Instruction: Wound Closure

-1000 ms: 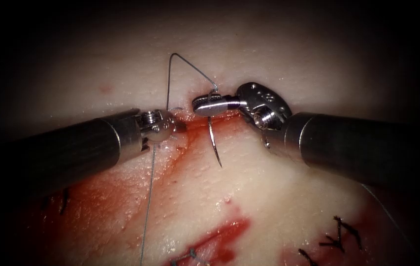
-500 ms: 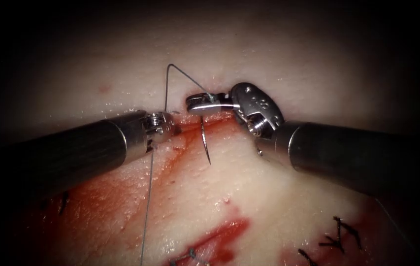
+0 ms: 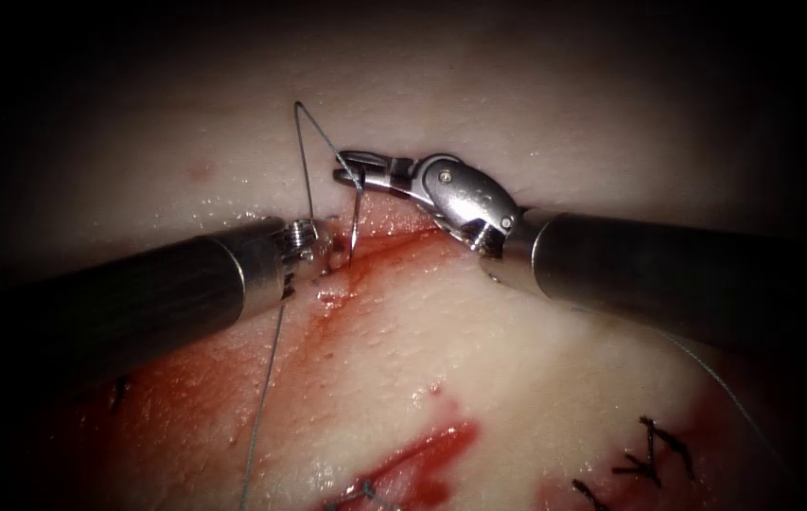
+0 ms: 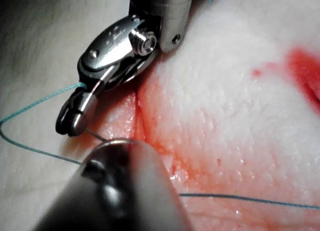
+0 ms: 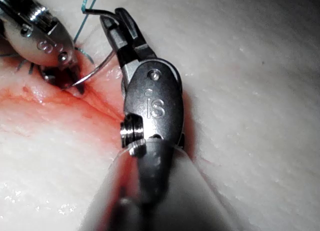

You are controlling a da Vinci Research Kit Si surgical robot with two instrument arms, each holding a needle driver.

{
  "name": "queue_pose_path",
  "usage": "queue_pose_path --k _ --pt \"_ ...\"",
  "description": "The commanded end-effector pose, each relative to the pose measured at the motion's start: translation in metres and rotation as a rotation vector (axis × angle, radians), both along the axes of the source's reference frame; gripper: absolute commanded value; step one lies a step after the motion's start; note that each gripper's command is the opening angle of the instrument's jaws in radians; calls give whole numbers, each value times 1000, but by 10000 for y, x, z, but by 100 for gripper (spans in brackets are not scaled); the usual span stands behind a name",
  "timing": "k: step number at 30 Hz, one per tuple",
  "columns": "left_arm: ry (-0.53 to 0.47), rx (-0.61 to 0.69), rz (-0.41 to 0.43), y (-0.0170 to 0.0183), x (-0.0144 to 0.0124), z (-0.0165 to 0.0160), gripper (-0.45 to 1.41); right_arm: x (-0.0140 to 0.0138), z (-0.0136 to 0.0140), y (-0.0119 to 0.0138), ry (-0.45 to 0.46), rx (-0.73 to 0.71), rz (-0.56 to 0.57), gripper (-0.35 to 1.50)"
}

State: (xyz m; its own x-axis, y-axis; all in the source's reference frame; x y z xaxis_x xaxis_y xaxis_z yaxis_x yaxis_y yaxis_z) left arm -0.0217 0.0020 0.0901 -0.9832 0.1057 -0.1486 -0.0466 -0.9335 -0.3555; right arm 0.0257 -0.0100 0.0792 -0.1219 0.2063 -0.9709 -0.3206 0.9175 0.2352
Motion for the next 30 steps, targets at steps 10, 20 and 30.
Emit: queue_pose_path --k 10,20,30 --pt "-28 -13 -25 3 -5 0 59 20 24 -3 -30 -44 -4 -35" --pt "-59 -35 -60 11 -5 -14 57 23 27 -19 -16 -44 -73 -35" --pt "-56 -63 -82 9 -7 -23 39 19 21 -19 -77 -45 -167 -35"
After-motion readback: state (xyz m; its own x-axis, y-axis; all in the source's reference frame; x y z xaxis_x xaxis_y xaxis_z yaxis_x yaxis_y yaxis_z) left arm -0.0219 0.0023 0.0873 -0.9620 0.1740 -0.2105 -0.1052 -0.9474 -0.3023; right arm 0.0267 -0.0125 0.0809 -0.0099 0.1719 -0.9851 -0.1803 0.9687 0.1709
